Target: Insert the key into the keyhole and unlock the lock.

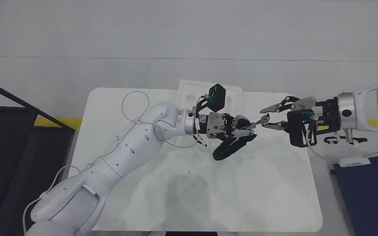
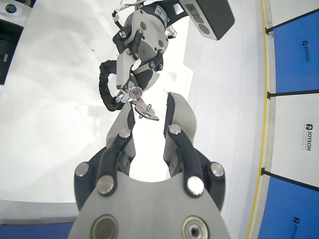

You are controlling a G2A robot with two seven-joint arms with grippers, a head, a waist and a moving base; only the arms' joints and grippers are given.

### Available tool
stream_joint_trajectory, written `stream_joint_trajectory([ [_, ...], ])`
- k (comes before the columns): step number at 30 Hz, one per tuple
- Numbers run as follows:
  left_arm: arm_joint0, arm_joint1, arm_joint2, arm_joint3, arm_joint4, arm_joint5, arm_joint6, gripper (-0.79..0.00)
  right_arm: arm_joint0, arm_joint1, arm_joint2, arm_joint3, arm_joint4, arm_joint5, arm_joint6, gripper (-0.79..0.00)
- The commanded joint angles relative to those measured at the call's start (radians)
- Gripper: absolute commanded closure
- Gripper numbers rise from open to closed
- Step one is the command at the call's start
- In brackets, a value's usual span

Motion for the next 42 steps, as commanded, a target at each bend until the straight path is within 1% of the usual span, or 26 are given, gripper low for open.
stream_joint_trajectory([
  [1, 0.002, 0.002, 0.001, -0.001, 0.002, 0.000, 0.013, 0.000, 0.016, -0.001, -0.029, -0.006, 0.020, 0.000, 0.003, -0.200],
  [2, 0.003, 0.004, 0.003, -0.002, 0.005, 0.000, 0.016, 0.000, 0.024, -0.001, -0.042, -0.008, 0.031, 0.000, 0.006, -0.157],
  [7, 0.005, 0.008, 0.011, -0.006, 0.010, 0.000, 0.028, 0.000, 0.068, 0.002, -0.114, -0.015, 0.099, 0.000, 0.050, 0.000],
  [12, 0.004, 0.012, 0.015, -0.005, 0.017, 0.000, 0.041, 0.000, 0.112, 0.008, -0.170, 0.000, 0.224, 0.000, 0.146, 0.000],
  [17, 0.001, 0.013, 0.020, -0.003, 0.027, 0.000, 0.052, 0.000, 0.147, 0.009, -0.216, 0.008, 0.401, 0.000, 0.283, 0.000],
  [21, 0.000, 0.013, 0.024, -0.001, 0.036, 0.000, 0.064, 0.000, 0.151, 0.007, -0.231, 0.038, 0.587, 0.000, 0.403, 0.000],
  [24, -0.001, 0.012, 0.028, 0.004, 0.042, 0.000, 0.072, 0.000, 0.141, 0.005, -0.231, 0.067, 0.736, 0.002, 0.520, 0.000],
  [26, -0.002, 0.012, 0.029, 0.006, 0.049, 0.000, 0.078, 0.000, 0.132, 0.005, -0.231, 0.073, 0.844, 0.069, 0.606, 0.000],
  [29, -0.002, 0.012, 0.030, 0.010, 0.058, 0.000, 0.089, 0.000, 0.130, 0.005, -0.230, 0.042, 0.986, 0.178, 0.729, 0.000],
  [32, -0.002, 0.012, 0.032, 0.015, 0.063, 0.000, 0.097, 0.000, 0.129, 0.007, -0.222, 0.018, 1.081, 0.248, 0.798, 0.000],
  [33, -0.002, 0.011, 0.033, 0.017, 0.065, 0.000, 0.099, 0.000, 0.127, 0.008, -0.217, 0.016, 1.104, 0.261, 0.803, -0.102],
  [35, -0.004, 0.012, 0.033, 0.023, 0.071, 0.000, 0.103, 0.000, 0.125, 0.012, -0.206, 0.010, 1.123, 0.270, 0.819, -0.785],
  [39, -0.010, 0.017, 0.028, 0.044, 0.094, 0.000, 0.099, 0.000, 0.115, 0.025, -0.181, 0.023, 1.156, 0.258, 0.833, -0.785],
  [42, -0.014, 0.028, 0.021, 0.061, 0.121, 0.000, 0.074, 0.000, 0.099, 0.040, -0.165, 0.045, 1.183, 0.255, 0.823, -0.785],
])
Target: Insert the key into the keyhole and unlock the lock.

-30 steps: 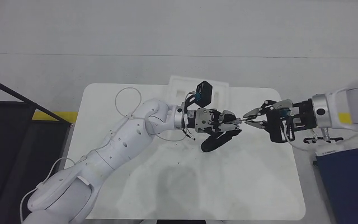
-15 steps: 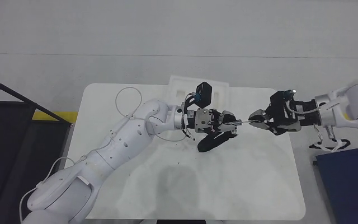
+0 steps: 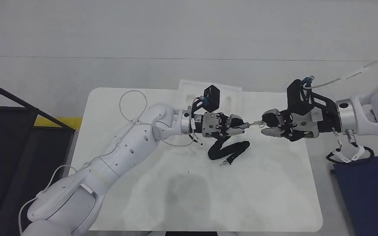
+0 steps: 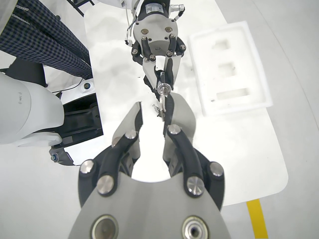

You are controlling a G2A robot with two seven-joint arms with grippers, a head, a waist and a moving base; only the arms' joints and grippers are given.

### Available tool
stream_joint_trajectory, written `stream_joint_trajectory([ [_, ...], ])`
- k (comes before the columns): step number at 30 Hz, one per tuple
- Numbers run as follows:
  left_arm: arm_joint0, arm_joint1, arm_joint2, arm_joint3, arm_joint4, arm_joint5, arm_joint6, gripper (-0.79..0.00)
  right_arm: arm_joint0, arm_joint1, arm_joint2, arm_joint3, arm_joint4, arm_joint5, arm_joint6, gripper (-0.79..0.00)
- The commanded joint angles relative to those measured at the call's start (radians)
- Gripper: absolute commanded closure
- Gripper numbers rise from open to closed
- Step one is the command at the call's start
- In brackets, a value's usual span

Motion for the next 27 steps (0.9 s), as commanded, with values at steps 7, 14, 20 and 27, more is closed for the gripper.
stream_joint_trajectory([
  [7, 0.026, 0.038, -0.021, 0.017, 0.085, 0.000, -0.072, 0.000, -0.052, 0.052, 0.051, 0.025, -0.004, -0.025, -0.099, -0.785],
  [14, 0.074, 0.052, -0.029, 0.019, 0.227, 0.055, -0.131, 0.000, -0.127, 0.101, 0.082, 0.013, -0.009, 0.031, -0.289, -0.785],
  [20, 0.097, 0.045, -0.004, 0.028, 0.301, 0.088, -0.204, 0.000, -0.189, 0.147, 0.097, -0.021, -0.009, 0.089, -0.374, -0.785],
  [27, 0.125, 0.043, -0.005, 0.044, 0.327, 0.108, -0.234, -0.268, -0.243, 0.201, 0.118, -0.061, 0.019, 0.133, -0.430, -0.785],
])
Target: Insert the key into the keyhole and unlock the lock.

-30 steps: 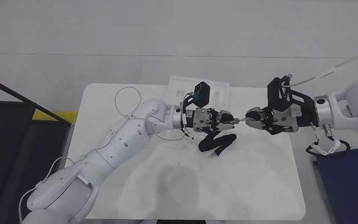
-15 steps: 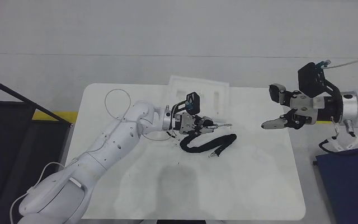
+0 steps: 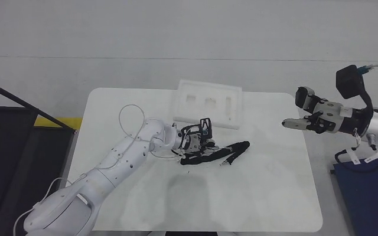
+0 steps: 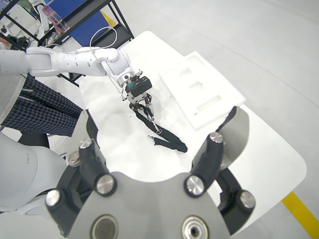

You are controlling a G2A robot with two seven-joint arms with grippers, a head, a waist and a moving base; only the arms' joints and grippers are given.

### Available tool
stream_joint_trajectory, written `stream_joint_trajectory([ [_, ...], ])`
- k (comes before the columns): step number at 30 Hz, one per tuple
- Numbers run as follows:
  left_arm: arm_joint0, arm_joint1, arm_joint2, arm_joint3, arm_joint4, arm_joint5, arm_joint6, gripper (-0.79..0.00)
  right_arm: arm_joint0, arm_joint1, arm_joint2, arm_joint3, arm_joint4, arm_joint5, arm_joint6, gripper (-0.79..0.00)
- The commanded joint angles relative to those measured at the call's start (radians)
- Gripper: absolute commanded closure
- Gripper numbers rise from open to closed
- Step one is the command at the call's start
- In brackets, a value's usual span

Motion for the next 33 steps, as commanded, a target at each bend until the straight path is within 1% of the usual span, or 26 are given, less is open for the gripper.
stream_joint_trajectory([
  [1, 0.013, 0.002, -0.005, 0.004, -0.001, 0.004, -0.008, -0.686, -0.013, 0.016, 0.006, -0.015, -0.002, 0.009, -0.005, -0.785],
  [2, 0.018, 0.003, -0.011, 0.007, -0.008, 0.009, -0.006, -0.785, -0.019, 0.022, 0.009, -0.020, 0.002, 0.014, -0.010, -0.785],
  [5, 0.028, 0.006, -0.025, -0.001, -0.012, 0.011, -0.001, -0.785, -0.035, 0.039, 0.017, -0.040, 0.008, 0.024, -0.024, -0.785],
  [10, 0.032, 0.011, -0.068, -0.031, -0.002, 0.021, 0.078, -0.785, -0.055, 0.052, 0.030, -0.071, 0.011, 0.036, -0.054, -0.785],
  [12, 0.027, 0.013, -0.088, -0.049, 0.001, 0.004, 0.121, -0.785, -0.064, 0.052, 0.034, -0.079, 0.012, 0.041, -0.071, -0.785],
  [14, 0.003, 0.016, -0.107, -0.083, 0.042, -0.020, 0.148, -0.785, -0.072, 0.049, 0.038, -0.088, 0.007, 0.047, -0.083, -0.785],
  [15, -0.002, 0.018, -0.126, -0.092, 0.047, -0.011, 0.178, -0.785, -0.075, 0.047, 0.041, -0.090, 0.004, 0.052, -0.092, -0.785],
  [18, -0.019, 0.025, -0.181, -0.134, 0.061, 0.001, 0.258, -0.785, -0.085, 0.036, 0.048, -0.096, -0.008, 0.069, -0.132, -0.785],
  [23, -0.074, 0.039, -0.268, -0.149, 0.094, -0.043, 0.326, -0.785, -0.104, 0.009, 0.058, -0.093, -0.029, 0.127, -0.218, -0.785],
  [28, -0.129, 0.046, -0.325, -0.115, 0.107, -0.103, 0.372, -0.785, -0.123, -0.018, 0.068, -0.083, -0.067, 0.151, -0.282, -0.785],
  [33, -0.179, 0.059, -0.332, -0.073, 0.116, -0.103, 0.373, -0.785, -0.135, -0.054, 0.081, -0.056, -0.130, 0.106, -0.314, -0.785],
])
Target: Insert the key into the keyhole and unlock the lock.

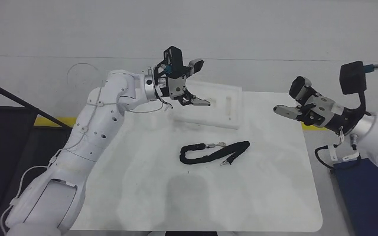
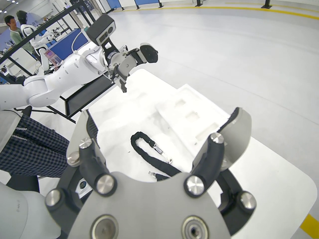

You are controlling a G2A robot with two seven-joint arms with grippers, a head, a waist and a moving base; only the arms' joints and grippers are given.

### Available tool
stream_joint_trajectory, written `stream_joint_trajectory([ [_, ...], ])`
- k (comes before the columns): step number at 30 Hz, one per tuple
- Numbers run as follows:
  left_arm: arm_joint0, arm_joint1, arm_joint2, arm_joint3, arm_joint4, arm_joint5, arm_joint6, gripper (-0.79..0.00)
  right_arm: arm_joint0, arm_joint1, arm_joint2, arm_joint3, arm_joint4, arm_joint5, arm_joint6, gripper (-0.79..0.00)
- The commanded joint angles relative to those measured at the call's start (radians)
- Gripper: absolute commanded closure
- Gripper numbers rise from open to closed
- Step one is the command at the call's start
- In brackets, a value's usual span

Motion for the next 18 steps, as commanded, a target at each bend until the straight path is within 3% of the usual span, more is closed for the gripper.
stream_joint_trajectory([
  [1, -0.023, 0.008, 0.004, 0.011, 0.010, 0.001, 0.006, -0.785, 0.000, -0.017, 0.008, 0.017, -0.024, -0.019, -0.004, -0.785],
  [11, -0.096, 0.054, 0.034, 0.036, 0.100, 0.001, 0.147, -0.785, -0.005, -0.086, 0.037, 0.097, -0.084, -0.022, 0.057, -0.785],
  [18, -0.114, 0.072, 0.047, 0.035, 0.154, 0.001, 0.203, -0.785, -0.014, -0.101, 0.051, 0.111, -0.116, -0.006, 0.057, -0.785],
])
